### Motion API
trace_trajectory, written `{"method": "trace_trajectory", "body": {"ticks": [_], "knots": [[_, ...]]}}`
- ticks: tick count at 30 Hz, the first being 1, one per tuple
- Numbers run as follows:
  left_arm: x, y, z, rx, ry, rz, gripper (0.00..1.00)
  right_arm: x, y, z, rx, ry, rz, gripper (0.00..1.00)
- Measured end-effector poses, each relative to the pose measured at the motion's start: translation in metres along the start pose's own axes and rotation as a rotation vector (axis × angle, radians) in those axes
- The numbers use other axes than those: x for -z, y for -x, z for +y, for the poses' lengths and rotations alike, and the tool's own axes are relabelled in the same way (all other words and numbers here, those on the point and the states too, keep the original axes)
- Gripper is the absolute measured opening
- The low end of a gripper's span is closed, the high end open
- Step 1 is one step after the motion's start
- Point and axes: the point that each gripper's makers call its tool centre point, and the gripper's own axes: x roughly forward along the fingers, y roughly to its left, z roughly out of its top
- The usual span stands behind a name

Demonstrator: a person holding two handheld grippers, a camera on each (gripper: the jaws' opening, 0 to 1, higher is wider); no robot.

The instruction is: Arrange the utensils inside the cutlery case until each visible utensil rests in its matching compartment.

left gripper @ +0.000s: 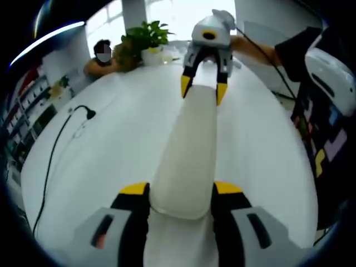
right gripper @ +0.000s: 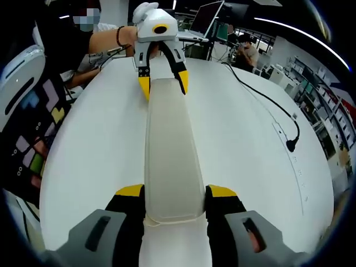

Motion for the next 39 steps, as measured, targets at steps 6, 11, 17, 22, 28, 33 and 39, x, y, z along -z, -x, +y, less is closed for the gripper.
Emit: {"method": "trace_trajectory", "body": {"ticks": [6,11,17,22,28,33,39], "knots": [[0.006,-0.004,0.002,0.005,0.01,0.01,0.46,0.004,-0.008,-0.002,-0.02,-0.005,-0.035,0.43],[0.009,-0.006,0.002,0.015,0.019,0.005,0.46,0.008,-0.014,-0.001,-0.043,-0.027,-0.055,0.44],[0.012,-0.009,0.003,0.029,0.039,0.013,0.46,0.007,-0.016,-0.001,-0.068,-0.047,-0.08,0.44],[0.014,-0.011,0.004,0.037,0.046,0.007,0.46,0.006,-0.017,0.0,-0.078,-0.049,-0.072,0.44],[0.015,-0.011,0.004,0.046,0.058,-0.001,0.47,0.006,-0.018,0.001,-0.091,-0.053,-0.05,0.45],[0.015,-0.011,0.004,0.039,0.055,0.006,0.47,0.007,-0.02,0.002,-0.098,-0.07,-0.035,0.45],[0.015,-0.011,0.005,0.037,0.055,-0.001,0.49,0.007,-0.021,0.002,-0.097,-0.072,-0.029,0.46]]}}
